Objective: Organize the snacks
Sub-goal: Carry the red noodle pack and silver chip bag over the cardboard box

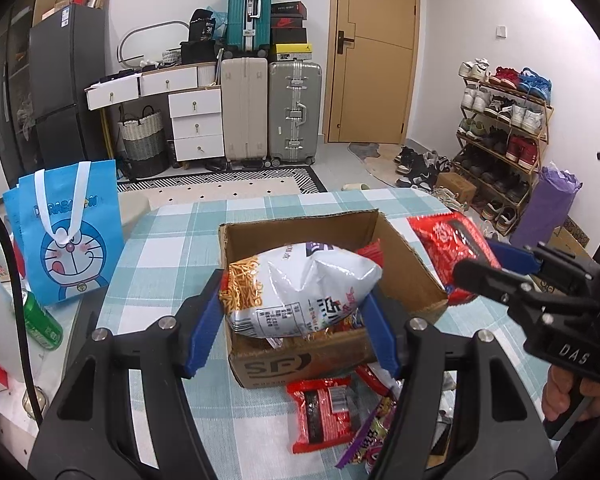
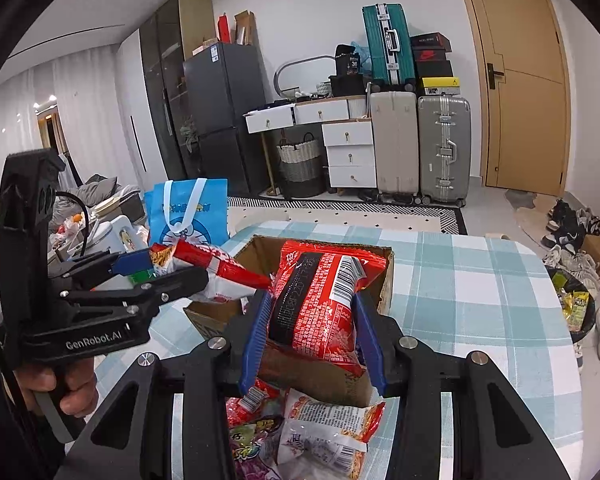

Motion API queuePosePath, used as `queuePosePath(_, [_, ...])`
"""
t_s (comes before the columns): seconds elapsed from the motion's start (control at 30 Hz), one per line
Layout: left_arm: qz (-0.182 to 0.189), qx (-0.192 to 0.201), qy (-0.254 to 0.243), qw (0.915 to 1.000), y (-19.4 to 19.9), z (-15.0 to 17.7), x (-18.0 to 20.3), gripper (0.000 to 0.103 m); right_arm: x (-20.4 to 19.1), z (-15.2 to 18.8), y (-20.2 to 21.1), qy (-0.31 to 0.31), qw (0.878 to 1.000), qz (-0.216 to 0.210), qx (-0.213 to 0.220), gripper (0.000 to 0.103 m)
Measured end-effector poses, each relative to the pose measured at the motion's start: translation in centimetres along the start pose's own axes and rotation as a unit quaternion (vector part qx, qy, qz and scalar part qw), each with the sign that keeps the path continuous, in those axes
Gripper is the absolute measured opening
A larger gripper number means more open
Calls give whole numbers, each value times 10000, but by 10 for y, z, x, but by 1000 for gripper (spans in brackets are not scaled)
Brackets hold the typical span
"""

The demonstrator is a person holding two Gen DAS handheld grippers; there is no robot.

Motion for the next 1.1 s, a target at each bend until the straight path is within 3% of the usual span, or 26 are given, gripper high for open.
queuePosePath(0.23, [-27, -27, 45, 10000, -17, -6, -12, 62, 0, 7, -25, 73, 9995, 158, -248, 43])
queuePosePath(0.6, [-62, -149, -9, 9999, -48, -5, -19, 62, 0, 8, -47, 113, 9992, 227, -303, 43])
queuePosePath(1.1, [-143, -353, -76, 9992, -81, 7, -27, 63, 0, 15, -75, -67, 9991, 75, -407, 43])
Point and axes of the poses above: each gripper's, at about its wrist camera, not at the fingertips, and y roughly against the way its jaws point, x to its right, z to its underside, the point moved 8 cm from there along -y, roughly the way its jaws point, and after that the axes turned 12 degrees about z, right-handed, at the moved point
